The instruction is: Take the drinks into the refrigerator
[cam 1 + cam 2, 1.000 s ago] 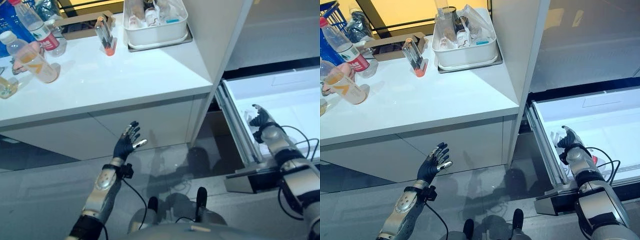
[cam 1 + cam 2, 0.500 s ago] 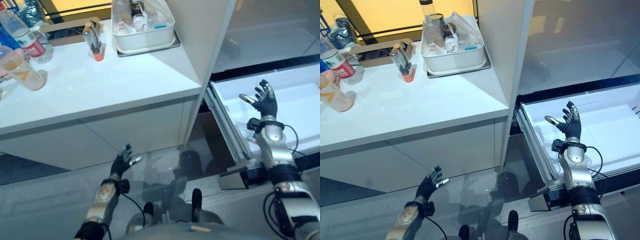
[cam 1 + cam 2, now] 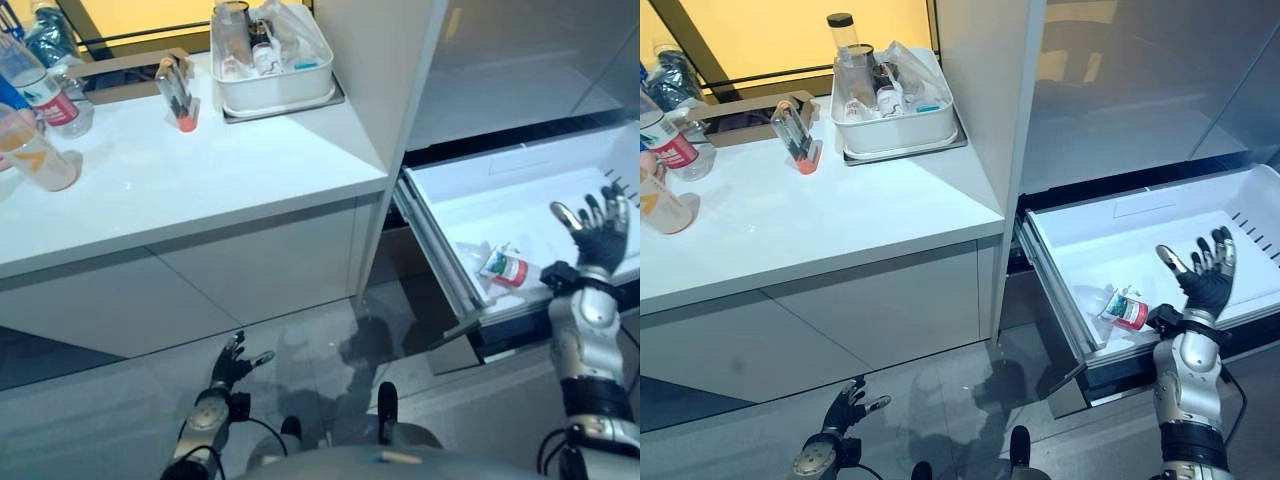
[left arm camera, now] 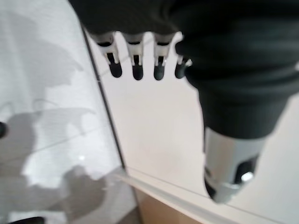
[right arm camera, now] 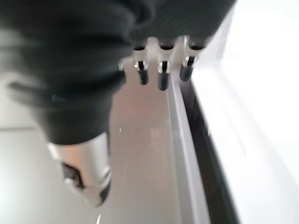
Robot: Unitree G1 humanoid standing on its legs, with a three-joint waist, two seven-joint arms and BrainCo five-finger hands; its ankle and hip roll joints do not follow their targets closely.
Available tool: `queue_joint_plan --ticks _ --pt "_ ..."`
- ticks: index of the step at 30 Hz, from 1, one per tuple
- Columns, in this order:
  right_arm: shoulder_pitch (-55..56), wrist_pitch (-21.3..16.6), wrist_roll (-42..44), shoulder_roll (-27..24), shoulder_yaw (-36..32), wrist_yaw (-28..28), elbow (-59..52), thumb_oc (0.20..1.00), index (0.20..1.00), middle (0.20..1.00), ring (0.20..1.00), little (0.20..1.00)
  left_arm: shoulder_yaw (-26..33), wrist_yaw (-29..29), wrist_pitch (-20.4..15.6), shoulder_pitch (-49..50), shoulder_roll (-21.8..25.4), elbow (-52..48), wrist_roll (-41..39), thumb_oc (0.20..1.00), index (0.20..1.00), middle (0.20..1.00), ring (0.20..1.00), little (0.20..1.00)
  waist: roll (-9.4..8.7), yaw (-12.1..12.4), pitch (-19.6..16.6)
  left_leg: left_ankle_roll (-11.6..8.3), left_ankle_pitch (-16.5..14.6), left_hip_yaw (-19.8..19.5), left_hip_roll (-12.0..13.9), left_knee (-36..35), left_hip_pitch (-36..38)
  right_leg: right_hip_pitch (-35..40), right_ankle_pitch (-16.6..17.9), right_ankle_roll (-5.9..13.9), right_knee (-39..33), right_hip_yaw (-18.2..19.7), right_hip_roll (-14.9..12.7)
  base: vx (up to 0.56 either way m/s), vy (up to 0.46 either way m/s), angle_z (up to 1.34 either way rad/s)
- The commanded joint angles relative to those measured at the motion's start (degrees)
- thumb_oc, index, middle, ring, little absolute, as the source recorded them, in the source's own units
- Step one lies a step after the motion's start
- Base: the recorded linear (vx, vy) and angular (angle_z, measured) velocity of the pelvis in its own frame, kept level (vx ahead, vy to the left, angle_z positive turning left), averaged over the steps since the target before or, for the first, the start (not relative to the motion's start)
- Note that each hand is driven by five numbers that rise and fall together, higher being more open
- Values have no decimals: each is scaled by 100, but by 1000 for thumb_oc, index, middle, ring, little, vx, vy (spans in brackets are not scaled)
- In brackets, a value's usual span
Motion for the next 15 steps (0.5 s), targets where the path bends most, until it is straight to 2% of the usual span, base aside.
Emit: queue_joint_plan --ticks 1,6,8,12,15 --pt "77 -317 -216 -587 -446 -195 528 1000 1000 1000 1000 1000 -166 -280 -438 -60 469 -832 -14 1000 1000 1000 1000 1000 -289 -98 -247 444 79 -31 -381 57 -516 317 -594 233 373 -24 -53 5 16 -3" --pt "317 -151 -341 -924 -771 -284 1463 1000 1000 1000 1000 1000 -202 -627 -488 155 636 -1759 -328 1000 1000 1000 1000 1000 -313 -139 -271 454 46 9 -378 55 -482 322 -591 242 365 45 -41 5 -1 -3" --pt "522 105 -624 -1203 -823 -265 2083 1000 1000 1000 1000 1000 -189 -846 -466 231 718 -2327 -579 1000 1000 1000 1000 1000 -315 -168 -274 451 34 29 -381 54 -464 326 -577 244 357 93 -42 4 4 -16" --pt "701 357 -574 -1451 -855 -41 3316 1000 1000 1000 1000 1000 -296 -1130 -464 183 853 -2858 -799 1000 1000 1000 1000 1000 -302 -218 -252 448 19 66 -380 52 -447 323 -557 244 335 141 -32 -1 7 -10" --pt "768 602 -757 -1553 -558 318 4264 1000 1000 1000 1000 1000 -397 -1368 -418 156 979 -3133 -956 1000 1000 1000 1000 1000 -276 -247 -215 442 17 90 -372 53 -436 304 -548 243 340 168 -17 -8 -3 -14"
